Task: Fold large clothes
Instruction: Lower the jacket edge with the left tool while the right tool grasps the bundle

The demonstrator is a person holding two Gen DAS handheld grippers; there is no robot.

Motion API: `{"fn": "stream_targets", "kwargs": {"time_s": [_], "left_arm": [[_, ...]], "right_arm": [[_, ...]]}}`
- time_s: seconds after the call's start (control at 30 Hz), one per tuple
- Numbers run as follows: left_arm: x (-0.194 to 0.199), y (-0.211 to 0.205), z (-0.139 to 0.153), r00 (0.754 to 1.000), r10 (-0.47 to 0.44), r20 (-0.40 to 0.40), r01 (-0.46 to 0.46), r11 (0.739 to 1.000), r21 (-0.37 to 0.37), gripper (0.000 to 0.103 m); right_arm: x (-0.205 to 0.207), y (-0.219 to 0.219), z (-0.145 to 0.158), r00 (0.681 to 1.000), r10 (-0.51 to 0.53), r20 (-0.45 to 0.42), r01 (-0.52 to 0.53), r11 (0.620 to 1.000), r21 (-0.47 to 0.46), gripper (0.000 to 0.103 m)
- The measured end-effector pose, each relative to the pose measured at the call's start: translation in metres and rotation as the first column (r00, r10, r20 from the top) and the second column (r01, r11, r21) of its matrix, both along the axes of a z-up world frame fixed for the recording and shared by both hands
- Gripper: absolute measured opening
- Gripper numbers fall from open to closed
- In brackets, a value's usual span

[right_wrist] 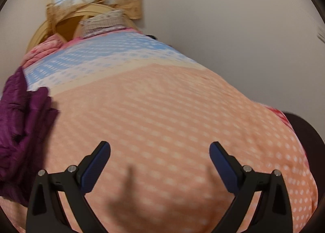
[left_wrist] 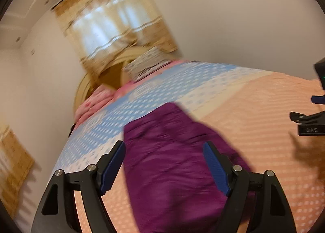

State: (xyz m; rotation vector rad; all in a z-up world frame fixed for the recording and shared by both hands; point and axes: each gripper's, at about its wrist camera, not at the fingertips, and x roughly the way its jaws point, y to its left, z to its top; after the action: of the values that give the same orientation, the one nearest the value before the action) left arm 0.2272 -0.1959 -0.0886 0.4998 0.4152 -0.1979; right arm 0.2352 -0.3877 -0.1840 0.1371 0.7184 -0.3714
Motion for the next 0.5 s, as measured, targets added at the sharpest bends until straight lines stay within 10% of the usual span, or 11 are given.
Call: {"fn": "stream_targets", "kwargs": {"time_s": [0.27, 0.5], "left_arm": [[0.076, 0.071, -0.014, 0.972, 0.236, -0.009, -0.236, 0.971, -0.037, 0.079], [0.144, 0.107, -0.037, 0.912, 0.397, -0.1, -0.405, 0.91, -0.086, 0.079]], "right_arm": [[0.076, 0.073, 0.027, 0.99, 0.14, 0.019, -0.14, 0.99, -0.011, 0.099], [0.147, 0.124, 0.055, 0.981, 0.192, 0.016, -0.193, 0.98, 0.049, 0.075]]}}
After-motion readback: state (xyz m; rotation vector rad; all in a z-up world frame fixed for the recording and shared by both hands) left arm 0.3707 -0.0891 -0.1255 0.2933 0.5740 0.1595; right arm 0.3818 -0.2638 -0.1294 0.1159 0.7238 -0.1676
